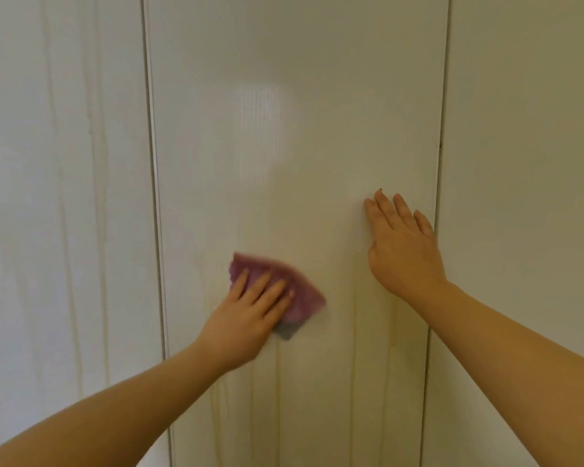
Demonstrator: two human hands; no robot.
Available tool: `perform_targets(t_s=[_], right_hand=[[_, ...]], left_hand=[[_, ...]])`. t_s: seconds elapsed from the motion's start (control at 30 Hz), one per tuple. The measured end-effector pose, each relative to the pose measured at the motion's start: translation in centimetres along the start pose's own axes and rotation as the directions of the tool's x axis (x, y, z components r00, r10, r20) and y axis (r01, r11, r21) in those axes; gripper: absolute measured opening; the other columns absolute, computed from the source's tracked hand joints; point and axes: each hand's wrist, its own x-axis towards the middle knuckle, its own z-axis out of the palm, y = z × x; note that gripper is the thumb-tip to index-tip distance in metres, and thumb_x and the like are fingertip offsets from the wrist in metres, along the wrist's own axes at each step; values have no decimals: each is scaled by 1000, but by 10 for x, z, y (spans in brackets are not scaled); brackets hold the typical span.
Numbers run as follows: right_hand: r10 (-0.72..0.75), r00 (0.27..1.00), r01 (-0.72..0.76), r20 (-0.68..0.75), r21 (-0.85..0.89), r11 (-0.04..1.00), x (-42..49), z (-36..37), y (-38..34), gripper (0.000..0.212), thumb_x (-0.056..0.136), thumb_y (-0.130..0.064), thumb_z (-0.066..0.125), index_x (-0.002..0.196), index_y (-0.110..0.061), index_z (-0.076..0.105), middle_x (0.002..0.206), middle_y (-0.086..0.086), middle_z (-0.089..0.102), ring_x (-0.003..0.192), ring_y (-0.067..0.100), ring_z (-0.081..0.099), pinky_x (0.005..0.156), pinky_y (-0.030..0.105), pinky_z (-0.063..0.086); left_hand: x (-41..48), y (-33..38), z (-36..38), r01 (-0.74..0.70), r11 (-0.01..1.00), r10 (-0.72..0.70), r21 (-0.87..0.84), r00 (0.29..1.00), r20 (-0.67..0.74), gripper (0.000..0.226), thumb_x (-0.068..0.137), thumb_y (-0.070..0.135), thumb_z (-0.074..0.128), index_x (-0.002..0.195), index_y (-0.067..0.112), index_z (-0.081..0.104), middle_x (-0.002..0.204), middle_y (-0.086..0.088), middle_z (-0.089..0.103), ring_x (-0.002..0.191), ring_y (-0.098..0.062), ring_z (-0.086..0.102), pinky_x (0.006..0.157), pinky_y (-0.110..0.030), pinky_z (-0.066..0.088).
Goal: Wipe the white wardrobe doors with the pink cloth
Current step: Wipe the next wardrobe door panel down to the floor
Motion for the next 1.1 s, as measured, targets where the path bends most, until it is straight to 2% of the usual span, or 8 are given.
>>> perform_targets(t_s=[0.1, 0.2, 0.27, 0.43, 0.6, 0.8, 1.0, 1.1], right_hand=[[-1, 999, 1, -54, 4, 1000, -3, -1, 7, 64, 94, -8, 30, 150, -20, 1, 157, -3, -6, 144, 18, -7, 115, 35, -3], [4, 997, -2, -71, 30, 1000, -6, 1, 10, 63, 94, -8, 32, 150, -20, 6, 158, -2, -2, 145, 18, -4, 115, 35, 0], [-1, 999, 3, -50, 42, 999, -10, 3, 11, 63, 93, -8, 33, 150, -21, 7, 158, -2, -1, 145, 19, -3, 115, 35, 0], [-22, 997, 26, -72, 62, 998, -19, 3, 13, 62, 93, -7, 35, 149, -20, 13, 157, -1, 4, 145, 20, 2, 114, 36, 3], [-13, 997, 18, -79, 61, 998, -22, -1, 18, 62, 93, -8, 35, 149, -20, 11, 157, -2, 3, 145, 18, 2, 114, 34, 3], [20, 1000, -19, -8, 63, 998, -36, 5, 29, 62, 94, -9, 31, 150, -18, 4, 157, -1, -3, 144, 15, -4, 114, 32, -1], [45, 999, -43, -28, 59, 997, -38, 1, 42, 61, 94, -7, 34, 149, -16, 10, 157, 1, 5, 145, 19, 2, 115, 35, 3], [83, 996, -84, 15, 57, 995, -38, 3, 44, 63, 94, -8, 31, 150, -19, 3, 157, -4, 3, 145, 16, -1, 114, 33, 2]], left_hand=[[5, -17, -8, -90, 993, 83, 78, 993, 83, 80, 45, 18, 80, 122, 5, 62, 120, -19, 63, 112, -40, 56, 91, -62, 42], [51, -34, -15, 279, 958, -279, 64, 960, -14, 59, 64, 16, 59, 120, 0, 62, 123, -25, 60, 110, -47, 57, 84, -68, 42], [51, -14, -10, 386, 922, -386, -24, 922, -29, 56, 73, 14, 40, 125, 1, 56, 125, -27, 57, 118, -47, 49, 87, -68, 39], [-7, 32, 6, 101, 993, -99, -61, 995, 26, 58, 70, 19, 36, 127, 10, 43, 121, -18, 63, 117, -38, 43, 92, -60, 43], [87, -15, -14, 471, 882, -471, -10, 882, -23, 53, 80, 19, 37, 125, 1, 58, 128, -28, 54, 115, -53, 50, 89, -67, 39], [36, 39, 3, 100, 994, -100, -32, 995, 4, 55, 76, 16, 37, 124, 7, 61, 126, -17, 60, 118, -41, 50, 88, -61, 45], [132, -22, -21, 424, 906, -421, 22, 903, -86, 49, 82, 20, 39, 122, 1, 61, 126, -26, 57, 111, -51, 54, 88, -65, 41], [114, 14, -4, 290, 957, -286, 14, 952, -112, 52, 79, 18, 39, 122, 2, 62, 124, -24, 58, 113, -51, 52, 91, -65, 39]])
